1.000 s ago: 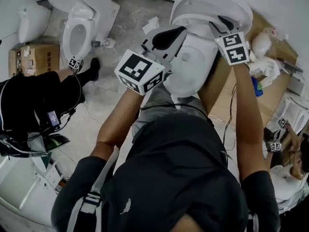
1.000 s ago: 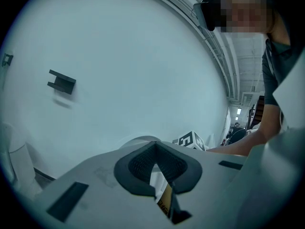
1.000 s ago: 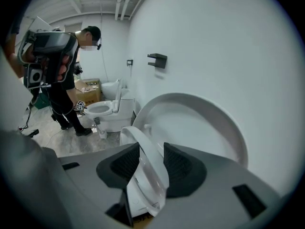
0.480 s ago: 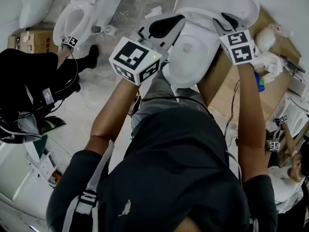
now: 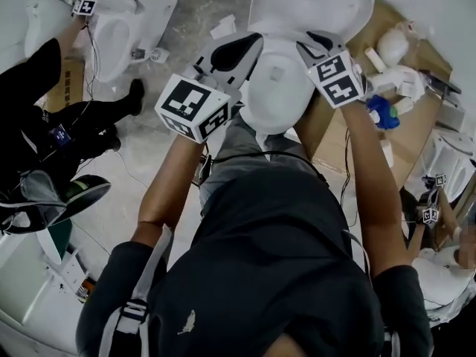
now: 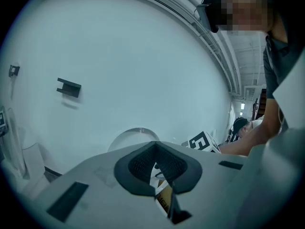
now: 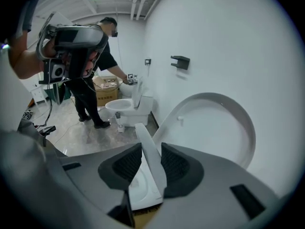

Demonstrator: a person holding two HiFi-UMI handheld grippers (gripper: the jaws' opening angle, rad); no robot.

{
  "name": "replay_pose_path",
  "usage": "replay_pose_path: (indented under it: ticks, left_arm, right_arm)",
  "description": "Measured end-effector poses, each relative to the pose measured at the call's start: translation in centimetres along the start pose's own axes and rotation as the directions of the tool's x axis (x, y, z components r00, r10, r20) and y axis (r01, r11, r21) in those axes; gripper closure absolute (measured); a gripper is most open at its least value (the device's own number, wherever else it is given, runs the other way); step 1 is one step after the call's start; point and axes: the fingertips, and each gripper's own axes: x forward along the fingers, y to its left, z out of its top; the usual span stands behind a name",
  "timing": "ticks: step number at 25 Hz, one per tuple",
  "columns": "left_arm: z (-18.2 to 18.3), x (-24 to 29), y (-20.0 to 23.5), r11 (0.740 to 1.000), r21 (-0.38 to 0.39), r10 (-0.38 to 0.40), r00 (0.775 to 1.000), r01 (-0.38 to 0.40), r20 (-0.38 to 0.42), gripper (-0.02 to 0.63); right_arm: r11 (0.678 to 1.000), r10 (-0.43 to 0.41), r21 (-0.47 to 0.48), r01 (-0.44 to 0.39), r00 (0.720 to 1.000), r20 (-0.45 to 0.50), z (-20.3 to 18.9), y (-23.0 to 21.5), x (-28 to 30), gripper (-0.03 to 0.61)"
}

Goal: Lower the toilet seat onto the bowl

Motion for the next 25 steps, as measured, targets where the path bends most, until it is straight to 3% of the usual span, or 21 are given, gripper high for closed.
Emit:
replay_pose_path:
  ticks: [13, 25]
  left_arm:
    - [-2.2, -1.4, -4.7, 0.999, -0.009, 0.042, 0.999, -0.043, -0.006, 0.609]
    - [-2.7, -3.0, -5.7, 0.998, -0.008, 0.063, 0.997, -0.063, -0.037, 0.609]
  right_arm:
    - [0.987, 0.147, -0.066, -0.148, 0.989, -0.025, -3.5, 7.6, -1.3, 0.463]
    - [0.953, 0.29, -0.056, -0.296, 0.952, -0.095, -8.3, 15.8, -0.8, 0.459]
